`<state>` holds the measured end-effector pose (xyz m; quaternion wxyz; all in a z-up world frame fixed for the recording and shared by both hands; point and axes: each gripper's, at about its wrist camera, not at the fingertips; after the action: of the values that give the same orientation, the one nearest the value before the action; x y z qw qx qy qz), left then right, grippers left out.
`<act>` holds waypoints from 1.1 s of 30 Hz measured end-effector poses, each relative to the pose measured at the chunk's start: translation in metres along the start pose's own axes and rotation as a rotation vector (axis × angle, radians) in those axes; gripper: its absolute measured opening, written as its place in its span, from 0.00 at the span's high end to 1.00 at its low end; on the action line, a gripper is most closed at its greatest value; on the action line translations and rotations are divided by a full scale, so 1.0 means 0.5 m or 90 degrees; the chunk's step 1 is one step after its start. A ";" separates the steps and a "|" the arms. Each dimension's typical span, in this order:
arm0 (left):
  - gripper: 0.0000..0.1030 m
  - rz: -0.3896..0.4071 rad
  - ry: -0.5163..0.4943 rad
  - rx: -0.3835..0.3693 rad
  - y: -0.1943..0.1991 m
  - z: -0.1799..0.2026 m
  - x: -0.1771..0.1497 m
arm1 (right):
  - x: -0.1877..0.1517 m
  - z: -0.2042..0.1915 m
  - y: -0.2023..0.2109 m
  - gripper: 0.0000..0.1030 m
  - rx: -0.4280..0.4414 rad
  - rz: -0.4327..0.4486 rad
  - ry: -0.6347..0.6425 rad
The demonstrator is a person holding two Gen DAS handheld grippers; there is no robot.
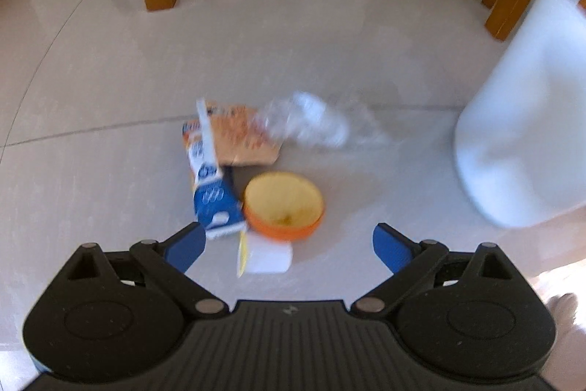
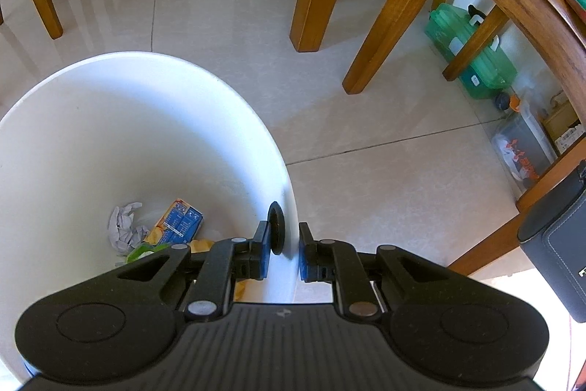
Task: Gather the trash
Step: 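Lower the left tool onto the white plastic cup and grasp it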
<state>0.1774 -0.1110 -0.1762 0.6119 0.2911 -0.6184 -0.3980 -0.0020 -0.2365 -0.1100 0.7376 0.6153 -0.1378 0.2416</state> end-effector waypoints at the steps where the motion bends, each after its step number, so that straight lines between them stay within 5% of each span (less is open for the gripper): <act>1: 0.05 0.002 -0.005 0.006 -0.007 -0.001 -0.010 | 0.000 0.000 0.000 0.83 -0.001 0.000 0.000; 9: 0.08 0.026 -0.033 0.048 -0.076 -0.004 -0.071 | -0.002 -0.005 0.000 0.83 -0.003 0.002 0.001; 33: 0.35 -0.003 -0.020 0.054 -0.162 -0.030 -0.096 | -0.006 -0.011 -0.001 0.81 -0.010 0.007 0.019</act>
<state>0.1859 -0.1142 -0.2711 0.5885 0.3119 -0.6436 -0.3770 -0.0047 -0.2317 -0.1127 0.7428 0.6053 -0.1323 0.2535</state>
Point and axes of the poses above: each gripper's, at about its wrist camera, not at the fingertips, and y roughly against the way its jaws point, z to its right, x to its top, and after that the axes turned 6 degrees about z, right-handed
